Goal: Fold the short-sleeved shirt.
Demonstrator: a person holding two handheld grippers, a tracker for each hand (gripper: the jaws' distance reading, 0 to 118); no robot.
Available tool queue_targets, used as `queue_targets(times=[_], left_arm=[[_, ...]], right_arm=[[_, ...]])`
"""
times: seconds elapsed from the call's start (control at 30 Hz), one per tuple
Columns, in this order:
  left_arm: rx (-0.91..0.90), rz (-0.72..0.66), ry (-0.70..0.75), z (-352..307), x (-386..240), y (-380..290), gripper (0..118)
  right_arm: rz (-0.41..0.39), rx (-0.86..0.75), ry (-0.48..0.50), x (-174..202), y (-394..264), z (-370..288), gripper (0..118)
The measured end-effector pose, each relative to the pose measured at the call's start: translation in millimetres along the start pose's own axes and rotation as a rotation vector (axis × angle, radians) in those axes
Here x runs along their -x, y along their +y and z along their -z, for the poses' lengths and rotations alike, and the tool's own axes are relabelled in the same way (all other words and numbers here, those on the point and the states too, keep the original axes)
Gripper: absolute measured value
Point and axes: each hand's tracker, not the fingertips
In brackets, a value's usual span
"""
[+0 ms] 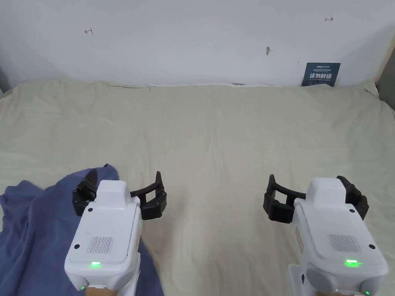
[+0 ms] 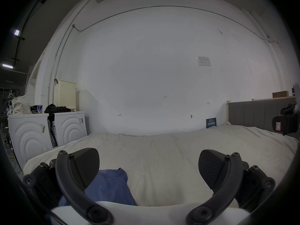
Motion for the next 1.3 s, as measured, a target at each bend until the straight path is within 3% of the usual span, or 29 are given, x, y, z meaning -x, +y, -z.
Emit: queue_targets(times=[0.27,0.33,0.37,0.43,0.6,0.67,0.7,0.77,0.9,1.0,1.07,1.13,1.3], left_arm=[[0.005,0.002,0.004,3.3,-1.4,-1.2,118],[0.009,-0.012,0.005,5.3,-1.6,0.1,118],[0.016,-0.050,0.004,7.1,-1.0,2.2,118],[0.055,-0.283,0.000,12.6,7.0,8.5,118],[0.158,-1.463,-0.208,31.4,56.4,-10.8,118],[0.149,-1.669,-0.213,31.0,58.5,-22.2,118],[0.147,-1.658,-0.201,30.3,59.8,-24.0,118],[0.175,-1.458,-0.176,17.5,45.0,2.2,118],[0.127,-0.614,-0.004,7.4,14.6,42.1,118],[0.020,-0.194,0.077,12.9,1.9,27.3,118],[0.004,-0.056,0.100,14.2,-4.3,23.5,118],[-0.012,0.042,0.106,11.5,-8.4,21.5,118],[-0.004,0.085,0.061,11.0,-9.2,12.9,118]], right_arm=[[-0.040,-0.002,-0.010,-3.5,-4.7,11.9,118],[-0.077,-0.003,-0.025,-1.4,-1.7,11.8,118],[-0.133,-0.011,-0.050,2.2,0.8,10.0,118],[-0.290,-0.040,-0.121,12.8,7.0,7.7,118],[-0.881,-0.323,-0.388,45.3,0.1,2.7,118],[-1.049,-0.437,-0.486,53.7,-8.5,0.6,118],[-1.069,-0.467,-0.505,53.5,-9.5,0.0,118],[-0.917,-0.398,-0.441,48.3,-2.3,-1.9,118],[-0.425,-0.177,-0.225,17.3,17.9,-1.4,118],[-0.140,-0.096,-0.087,-2.6,20.8,-0.3,118],[-0.052,-0.056,-0.048,-9.6,17.2,2.6,118],[-0.020,-0.046,-0.038,-12.3,13.6,4.0,118],[0.011,-0.025,-0.029,-14.2,11.4,5.9,118]])
